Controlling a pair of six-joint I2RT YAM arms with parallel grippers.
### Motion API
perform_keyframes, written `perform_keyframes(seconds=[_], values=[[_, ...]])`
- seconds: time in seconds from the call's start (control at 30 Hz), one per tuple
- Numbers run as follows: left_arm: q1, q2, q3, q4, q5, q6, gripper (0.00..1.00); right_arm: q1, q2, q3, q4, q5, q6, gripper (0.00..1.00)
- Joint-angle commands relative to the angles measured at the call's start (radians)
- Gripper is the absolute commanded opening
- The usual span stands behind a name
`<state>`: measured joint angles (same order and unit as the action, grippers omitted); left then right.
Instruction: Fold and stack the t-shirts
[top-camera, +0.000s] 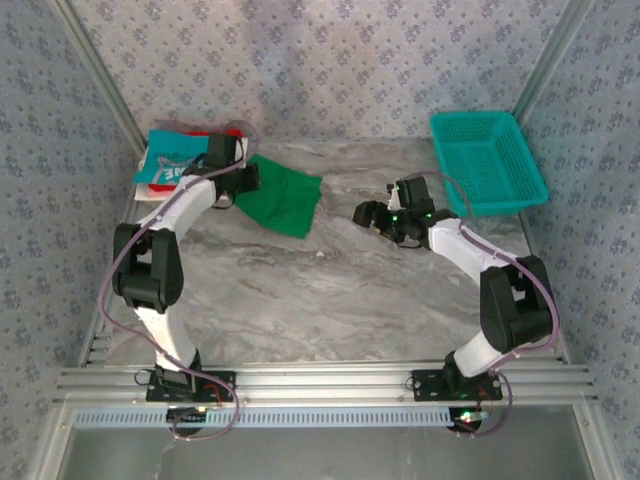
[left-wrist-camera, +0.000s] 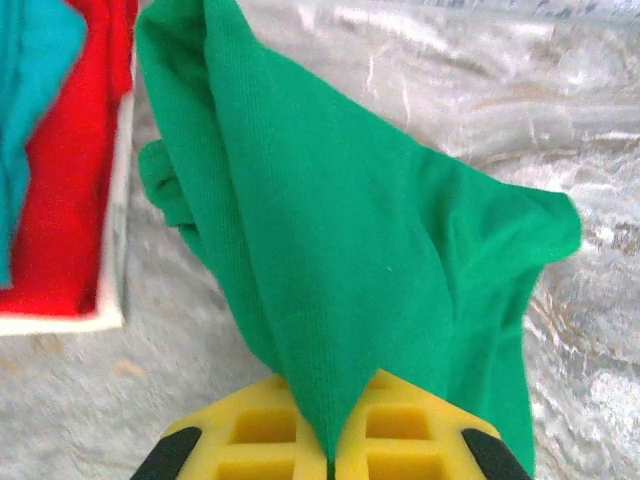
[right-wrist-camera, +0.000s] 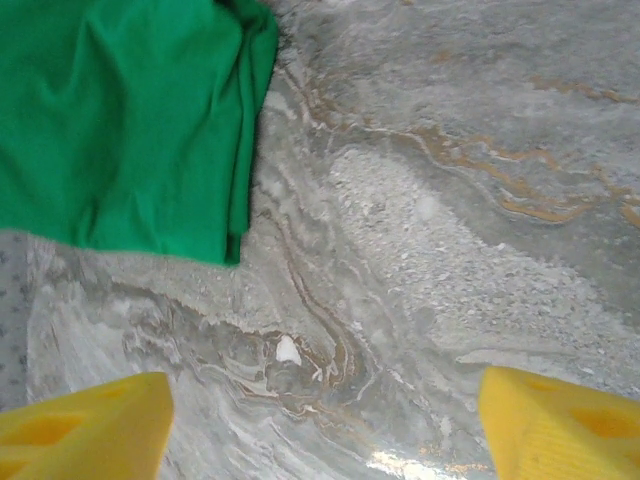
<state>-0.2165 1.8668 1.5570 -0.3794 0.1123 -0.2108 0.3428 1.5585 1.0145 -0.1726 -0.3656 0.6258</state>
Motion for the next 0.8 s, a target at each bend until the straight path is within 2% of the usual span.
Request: perform_keyframes(seconds=[0.0,0.3,0.47,0.57,0.63,0.77], values=[[0.029,0.017,0.124,-0.039,0.021,0.093,0.00,0.030,-0.053,0.012,0.036,-0.031,-0.056,0.88],[0.118,0.155,0.470,-0.186,0.171,0.242,0.00,0.042,-0.044,-0.039,0.058,-0.037,-0.011,0.89],[0.190,0.311,0.820,-0.425,0.345,0.307,0.00,0.044,-0.043,-0.066,0.051,-0.021,-0.005,0.89],[0.224,0.432,1.095,-0.598,0.380,0.336,0.00,0.045,-0.045,-0.069,0.039,-0.014,-0.005,0.89],[0.248,0.490,1.225,-0.651,0.405,0.347,0.00,0.048,-0.046,-0.067,0.030,-0.010,-0.004,0.89],[0.307,0.519,1.256,-0.609,0.489,0.338,0.00,0.049,-0.046,-0.053,0.006,0.002,-0.005,0.89]])
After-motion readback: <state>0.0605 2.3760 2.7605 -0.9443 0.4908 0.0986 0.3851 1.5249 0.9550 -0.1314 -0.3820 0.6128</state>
